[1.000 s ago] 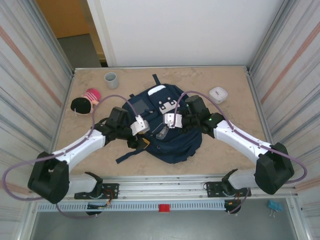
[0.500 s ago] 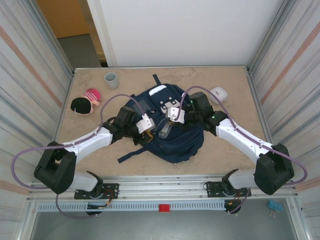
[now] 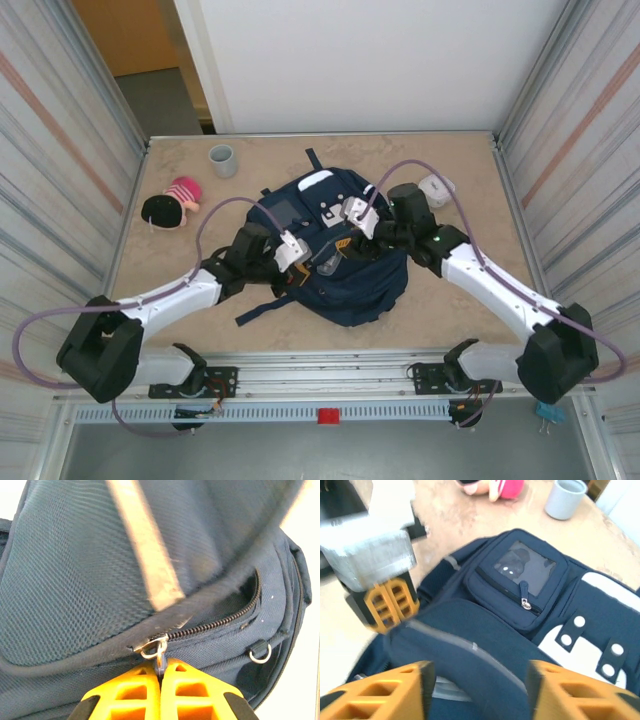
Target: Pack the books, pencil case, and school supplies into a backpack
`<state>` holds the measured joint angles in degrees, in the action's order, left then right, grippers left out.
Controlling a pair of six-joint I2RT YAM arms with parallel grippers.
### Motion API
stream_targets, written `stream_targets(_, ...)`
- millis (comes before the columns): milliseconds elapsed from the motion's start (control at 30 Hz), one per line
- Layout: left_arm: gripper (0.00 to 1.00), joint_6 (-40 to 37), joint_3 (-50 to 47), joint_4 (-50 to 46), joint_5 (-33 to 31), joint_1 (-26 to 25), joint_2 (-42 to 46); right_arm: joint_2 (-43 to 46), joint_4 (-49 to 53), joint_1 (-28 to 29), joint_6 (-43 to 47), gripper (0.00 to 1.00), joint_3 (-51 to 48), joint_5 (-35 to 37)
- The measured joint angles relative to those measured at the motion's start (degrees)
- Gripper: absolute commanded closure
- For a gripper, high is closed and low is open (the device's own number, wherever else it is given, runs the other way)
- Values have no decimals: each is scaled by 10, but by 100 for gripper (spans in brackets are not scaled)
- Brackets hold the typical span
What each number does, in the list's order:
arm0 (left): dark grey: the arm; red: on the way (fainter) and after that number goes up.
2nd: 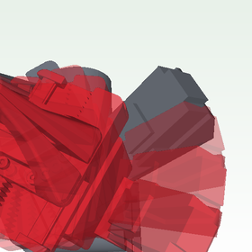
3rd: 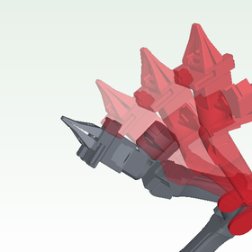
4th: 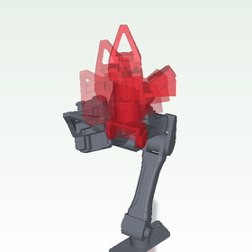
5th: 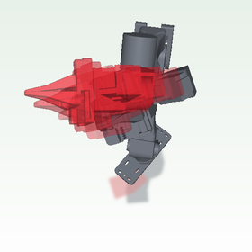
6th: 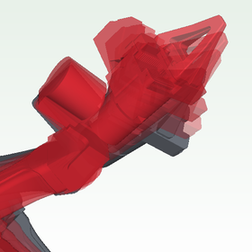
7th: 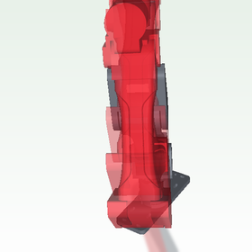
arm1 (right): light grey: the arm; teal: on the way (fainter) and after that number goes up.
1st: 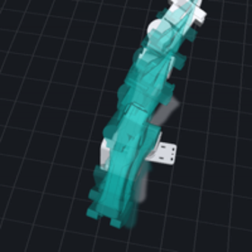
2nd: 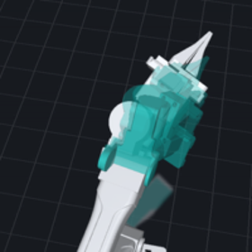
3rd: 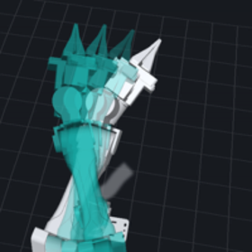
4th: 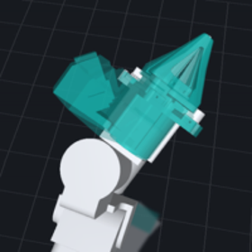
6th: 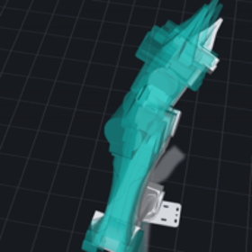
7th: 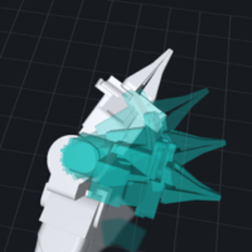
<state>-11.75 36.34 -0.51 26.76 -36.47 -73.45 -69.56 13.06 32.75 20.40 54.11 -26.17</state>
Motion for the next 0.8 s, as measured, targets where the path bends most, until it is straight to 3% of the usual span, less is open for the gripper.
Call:
stream_targets(200, 100, 96, -15, 6, -30, -26, 3, 104, 21, 14, -353, 43, -58, 24)
stream_targets(400, 100, 145, -35, 12, -44, -34, 3, 224, 50, 68, -675, 40, -187, 89)
stream_targets(500, 100, 151, -38, 12, -45, -34, 3, 265, 21, 76, -818, 33, -251, 106)
stream_targets(633, 100, 155, -38, 13, -45, -34, 3, 263, -40, 88, -938, 34, -301, 115)
stream_targets(800, 100, 157, -38, 13, -45, -34, 3, 207, -138, 89, -1010, 41, -305, 114)
